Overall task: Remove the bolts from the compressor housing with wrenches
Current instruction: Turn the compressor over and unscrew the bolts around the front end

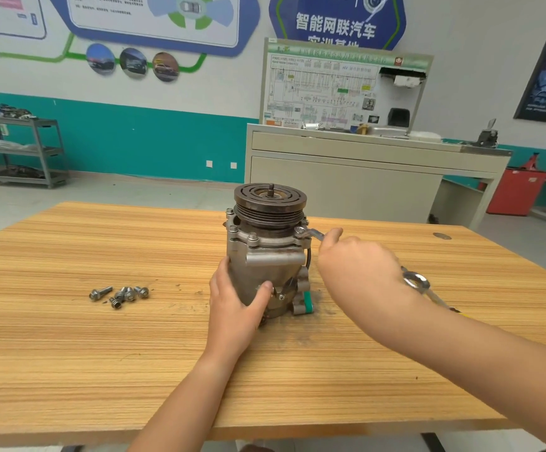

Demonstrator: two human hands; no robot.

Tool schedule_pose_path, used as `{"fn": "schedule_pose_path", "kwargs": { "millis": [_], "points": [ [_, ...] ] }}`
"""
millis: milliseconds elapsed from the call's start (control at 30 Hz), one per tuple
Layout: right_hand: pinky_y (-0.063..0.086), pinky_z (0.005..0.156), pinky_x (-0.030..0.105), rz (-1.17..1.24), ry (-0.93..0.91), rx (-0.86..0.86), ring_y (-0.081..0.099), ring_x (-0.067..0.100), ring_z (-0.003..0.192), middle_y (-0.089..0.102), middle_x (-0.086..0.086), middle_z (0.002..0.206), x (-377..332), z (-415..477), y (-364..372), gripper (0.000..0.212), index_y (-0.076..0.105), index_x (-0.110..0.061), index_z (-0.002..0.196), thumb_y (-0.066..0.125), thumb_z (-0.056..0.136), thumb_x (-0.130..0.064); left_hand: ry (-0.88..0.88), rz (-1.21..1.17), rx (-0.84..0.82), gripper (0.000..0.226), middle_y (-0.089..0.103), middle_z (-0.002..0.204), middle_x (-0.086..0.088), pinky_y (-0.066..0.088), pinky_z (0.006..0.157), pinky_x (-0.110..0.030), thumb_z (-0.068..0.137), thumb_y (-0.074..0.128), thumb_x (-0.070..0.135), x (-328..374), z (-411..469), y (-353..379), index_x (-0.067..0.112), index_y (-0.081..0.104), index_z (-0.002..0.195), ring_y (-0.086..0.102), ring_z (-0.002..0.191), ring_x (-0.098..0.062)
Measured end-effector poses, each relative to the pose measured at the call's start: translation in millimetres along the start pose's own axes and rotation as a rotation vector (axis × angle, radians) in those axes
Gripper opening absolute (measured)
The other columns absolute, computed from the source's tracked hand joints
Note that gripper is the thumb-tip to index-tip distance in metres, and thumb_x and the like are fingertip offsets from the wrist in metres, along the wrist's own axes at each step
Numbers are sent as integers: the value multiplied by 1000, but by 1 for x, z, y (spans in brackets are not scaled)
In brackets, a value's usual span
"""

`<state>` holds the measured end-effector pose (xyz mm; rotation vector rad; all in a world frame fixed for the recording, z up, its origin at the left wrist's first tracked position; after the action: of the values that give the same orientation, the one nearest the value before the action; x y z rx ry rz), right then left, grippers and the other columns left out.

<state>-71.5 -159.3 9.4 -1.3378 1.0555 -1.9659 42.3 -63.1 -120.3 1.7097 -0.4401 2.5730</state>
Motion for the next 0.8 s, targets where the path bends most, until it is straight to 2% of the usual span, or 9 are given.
{"fn": "schedule_pose_path", "kwargs": {
  "millis": [67,133,233,300,400,467,533,633,800],
  "points": [
    [35,58,32,-69,-36,-20,58,34,101,48,27,122,-9,0,-4,56,10,17,137,36,89,8,5,0,1,84,27,148,0,29,107,-30,80,66,39,1,0,0,21,20,148,29,133,-13],
    [36,56,31,-151,-97,13,60,32,97,54,23,117,-2,5,-5,53,15,16,137,37,89,7,9,0,3,83,28,148,0,29,107,-29,80,67,38,1,1,0,21,20,148,29,133,-13],
    [27,44,26,-173,-182,122,59,24,76,60,4,87,32,18,-5,39,38,-2,131,36,93,-6,13,-12,3,83,27,147,0,27,106,-26,80,67,36,0,2,2,22,20,147,28,132,-13],
    [22,42,26,-189,-218,147,48,19,60,49,-1,67,52,30,-2,35,46,-14,126,34,92,-11,14,-2,19,83,28,147,0,27,109,-32,80,66,37,2,3,2,22,20,147,29,133,-14],
    [18,40,25,-201,-223,186,45,21,60,40,-3,60,61,55,9,34,51,-15,118,37,89,-6,5,123,66,81,30,147,1,23,111,-51,79,64,42,3,2,1,23,22,145,34,132,-20],
    [23,44,26,-169,-193,226,50,24,64,46,-2,64,59,71,18,29,51,-13,111,38,88,-3,-7,163,78,80,31,147,2,17,112,-54,79,62,45,4,1,0,23,22,145,34,132,-19],
    [31,51,29,-112,-166,259,59,27,77,61,3,84,51,86,31,26,49,-11,110,37,88,-1,-13,160,72,81,30,147,3,15,112,-54,79,61,46,5,1,0,24,21,145,33,133,-18],
    [34,57,30,23,-111,345,60,27,90,62,5,101,40,102,44,29,49,-9,113,36,89,1,-7,145,68,82,30,148,4,16,112,-54,78,61,48,5,1,-2,24,21,145,33,133,-16],
    [43,67,34,322,5,482,60,29,89,65,7,100,47,98,40,26,53,-9,116,35,97,-11,-11,134,53,82,29,148,3,19,112,-53,79,63,47,5,0,-2,24,21,146,33,133,-18]
  ]
}}
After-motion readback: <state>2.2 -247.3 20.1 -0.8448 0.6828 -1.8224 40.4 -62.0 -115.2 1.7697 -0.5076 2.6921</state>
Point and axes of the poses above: each hand's wrist, its own z-axis towards the middle knuckle, its own y-axis out of the palm, x = y × z, the point moved 5 cm from there along z, towards the middle knuckle
